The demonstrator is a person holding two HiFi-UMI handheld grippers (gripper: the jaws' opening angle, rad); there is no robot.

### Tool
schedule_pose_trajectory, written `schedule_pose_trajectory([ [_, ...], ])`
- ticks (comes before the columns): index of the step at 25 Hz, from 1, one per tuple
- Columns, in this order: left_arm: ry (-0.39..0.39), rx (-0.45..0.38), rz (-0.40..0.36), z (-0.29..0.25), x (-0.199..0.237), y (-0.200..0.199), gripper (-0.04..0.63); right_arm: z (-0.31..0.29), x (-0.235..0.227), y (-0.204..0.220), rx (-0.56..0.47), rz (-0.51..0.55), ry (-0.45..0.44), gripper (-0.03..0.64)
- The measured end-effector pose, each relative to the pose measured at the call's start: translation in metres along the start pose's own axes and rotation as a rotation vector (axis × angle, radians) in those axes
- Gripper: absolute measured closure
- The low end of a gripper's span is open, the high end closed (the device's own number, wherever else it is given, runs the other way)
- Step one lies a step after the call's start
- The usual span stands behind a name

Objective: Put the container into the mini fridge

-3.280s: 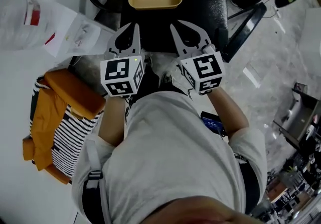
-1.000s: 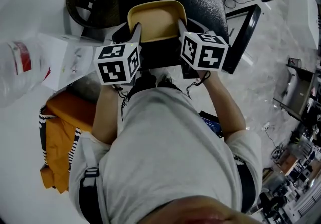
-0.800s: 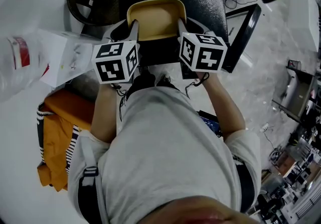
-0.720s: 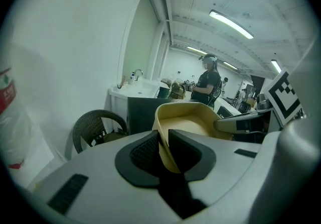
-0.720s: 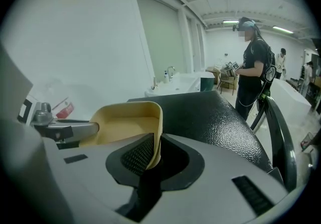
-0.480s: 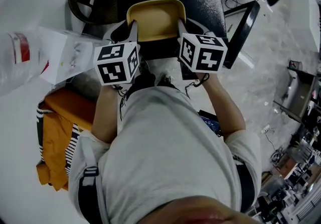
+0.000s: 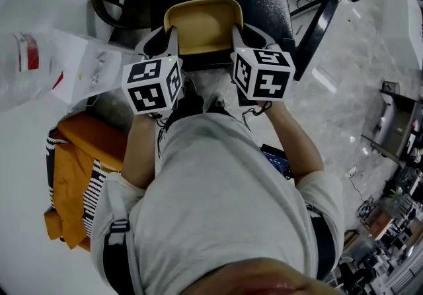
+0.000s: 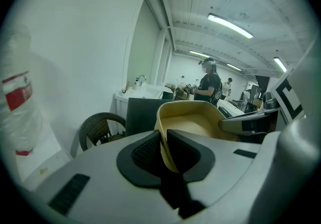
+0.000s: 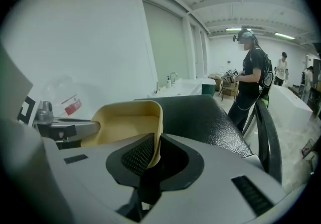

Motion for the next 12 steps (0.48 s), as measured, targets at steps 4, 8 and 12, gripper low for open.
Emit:
schedule_pose_trajectory([
  [4,-0.017,-0.023,-0.006,0.010,-0.008,0.009,0.545,0.013,0.000,0.007,-0.026,0.013,0.001,0.555],
  [8,-0.025,-0.061,-0.008,0.021,-0.021,0.017,0.548,0.029,-0.004,0.013,-0.058,0.030,-0.002,0.557],
  [12,-0.031,-0.111,-0.018,0.031,-0.037,0.028,0.548,0.049,-0.010,0.020,-0.099,0.080,0.031,0.560],
])
Point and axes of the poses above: the fingertips, and each gripper's own axes: z backward along the fingers, x to its left, y out of its underside, the point moved 3 cm from there along z, backward along the fingers, and after that the axes turned 13 degrees about z, right-handed, at the moved point
